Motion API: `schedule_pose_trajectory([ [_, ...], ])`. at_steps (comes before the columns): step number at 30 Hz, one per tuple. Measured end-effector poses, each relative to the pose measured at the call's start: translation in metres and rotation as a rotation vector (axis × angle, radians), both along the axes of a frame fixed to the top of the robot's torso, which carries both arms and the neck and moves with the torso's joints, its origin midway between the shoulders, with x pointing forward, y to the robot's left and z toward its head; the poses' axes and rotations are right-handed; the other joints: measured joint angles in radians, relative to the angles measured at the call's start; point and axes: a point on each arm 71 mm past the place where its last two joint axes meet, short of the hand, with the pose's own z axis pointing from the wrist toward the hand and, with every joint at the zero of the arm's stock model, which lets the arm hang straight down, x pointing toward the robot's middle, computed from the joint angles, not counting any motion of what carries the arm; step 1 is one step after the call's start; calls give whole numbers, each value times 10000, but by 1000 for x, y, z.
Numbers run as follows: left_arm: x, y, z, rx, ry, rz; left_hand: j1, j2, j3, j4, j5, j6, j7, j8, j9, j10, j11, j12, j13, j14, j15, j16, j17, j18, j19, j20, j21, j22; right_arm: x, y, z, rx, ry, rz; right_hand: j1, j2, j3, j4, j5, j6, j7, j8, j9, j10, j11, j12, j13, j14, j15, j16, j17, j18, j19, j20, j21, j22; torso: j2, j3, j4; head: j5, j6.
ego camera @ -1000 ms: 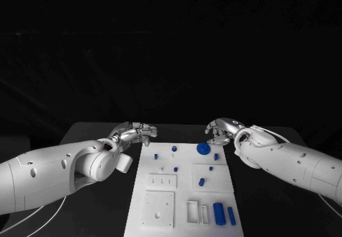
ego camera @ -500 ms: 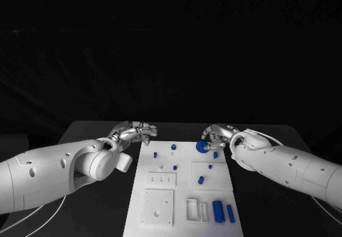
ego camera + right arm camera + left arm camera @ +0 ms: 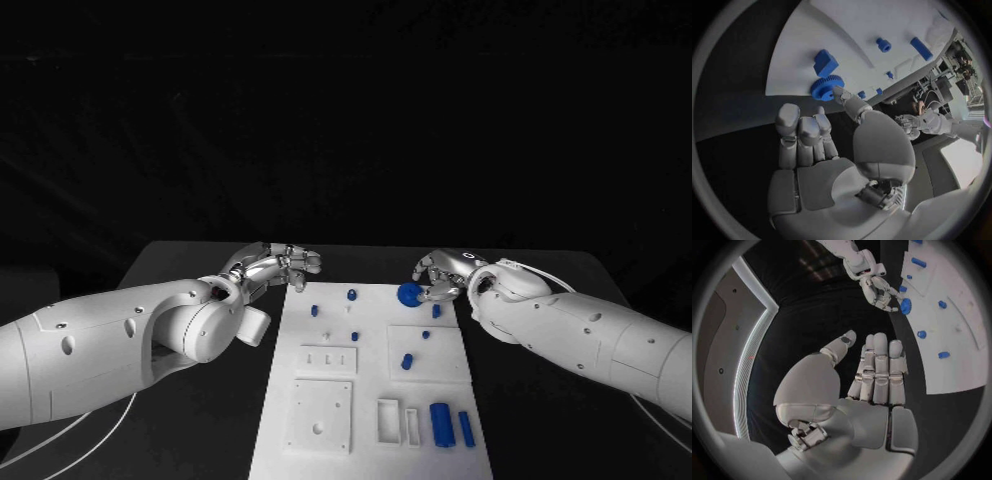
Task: Assemble the parts on the task board
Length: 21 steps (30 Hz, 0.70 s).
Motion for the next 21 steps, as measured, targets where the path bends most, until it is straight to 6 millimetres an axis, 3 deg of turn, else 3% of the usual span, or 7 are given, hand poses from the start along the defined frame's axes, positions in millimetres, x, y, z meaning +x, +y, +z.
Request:
schedule_pose_trajectory([
  [21,-4,-2,1,-37,19,-101,0,0,25,-24,0,0,0,0,8,-50,21,0,7,0,0,-1,-1,0,15,17,38,-2,1,6,-9,-102,213,-51,-79,79,0,0,0,-4,-4,0,1,30,35,-1,3,-8,48,0,53,-11,-4,7,39,-2,1,0,-1,42,-115],
])
